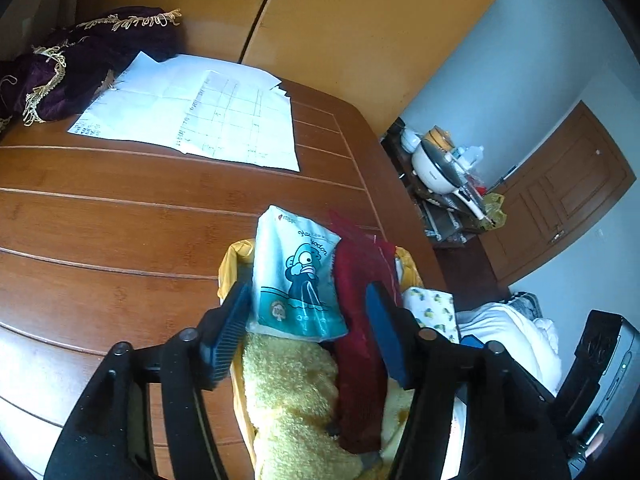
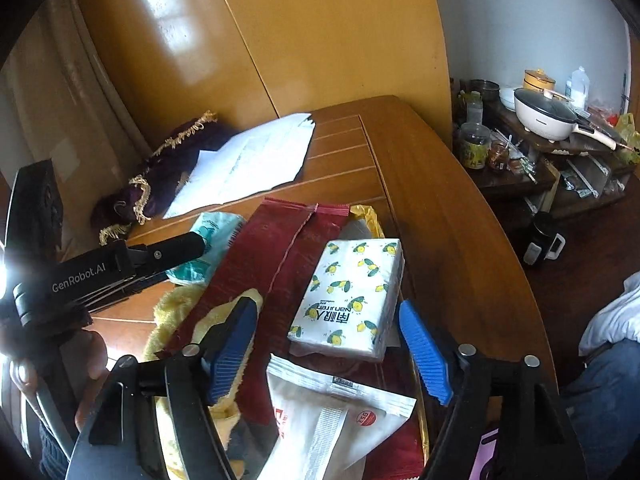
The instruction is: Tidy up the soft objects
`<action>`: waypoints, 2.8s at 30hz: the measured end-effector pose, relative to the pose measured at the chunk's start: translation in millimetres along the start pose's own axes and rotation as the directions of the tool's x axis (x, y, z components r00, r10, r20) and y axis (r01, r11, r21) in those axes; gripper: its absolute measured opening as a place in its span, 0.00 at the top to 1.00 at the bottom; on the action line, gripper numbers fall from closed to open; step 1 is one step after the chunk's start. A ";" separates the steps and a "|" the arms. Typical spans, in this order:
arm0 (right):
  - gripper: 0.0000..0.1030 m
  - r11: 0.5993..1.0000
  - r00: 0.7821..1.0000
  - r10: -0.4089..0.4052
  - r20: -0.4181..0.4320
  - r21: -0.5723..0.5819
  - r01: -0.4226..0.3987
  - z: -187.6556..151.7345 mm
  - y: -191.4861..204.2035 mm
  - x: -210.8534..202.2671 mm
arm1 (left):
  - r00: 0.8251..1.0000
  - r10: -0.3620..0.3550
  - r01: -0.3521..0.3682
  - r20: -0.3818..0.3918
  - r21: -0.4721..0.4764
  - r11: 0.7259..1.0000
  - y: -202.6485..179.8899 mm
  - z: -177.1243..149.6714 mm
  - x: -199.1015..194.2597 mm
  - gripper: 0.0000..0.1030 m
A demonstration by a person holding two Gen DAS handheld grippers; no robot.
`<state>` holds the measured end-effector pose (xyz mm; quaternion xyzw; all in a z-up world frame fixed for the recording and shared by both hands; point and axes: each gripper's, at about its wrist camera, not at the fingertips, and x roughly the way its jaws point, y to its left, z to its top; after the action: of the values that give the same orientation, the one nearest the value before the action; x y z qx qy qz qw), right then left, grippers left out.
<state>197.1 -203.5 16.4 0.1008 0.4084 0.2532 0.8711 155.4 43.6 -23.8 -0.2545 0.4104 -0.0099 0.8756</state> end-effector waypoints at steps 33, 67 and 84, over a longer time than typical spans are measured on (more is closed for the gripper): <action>0.24 0.966 0.983 0.138 0.119 -0.233 -0.108 -93.6 56.4 -87.9 | 0.886 0.358 -0.408 0.296 0.131 0.903 -20.7 -142.5 -98.7 0.20; 0.24 0.968 0.985 0.136 0.106 -0.226 -0.110 -95.6 52.0 -84.3 | 0.894 0.356 -0.403 0.273 0.140 0.904 -20.4 -146.7 -93.3 0.19; 0.24 0.969 0.986 0.133 0.100 -0.220 -0.109 -93.8 50.1 -81.8 | 0.896 0.357 -0.401 0.265 0.137 0.906 -20.9 -147.6 -91.6 0.19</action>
<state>63.5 -206.6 29.1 0.0455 0.3216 0.3422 0.8817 -8.1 -18.4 -27.7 -0.0849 0.3435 0.1530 0.9227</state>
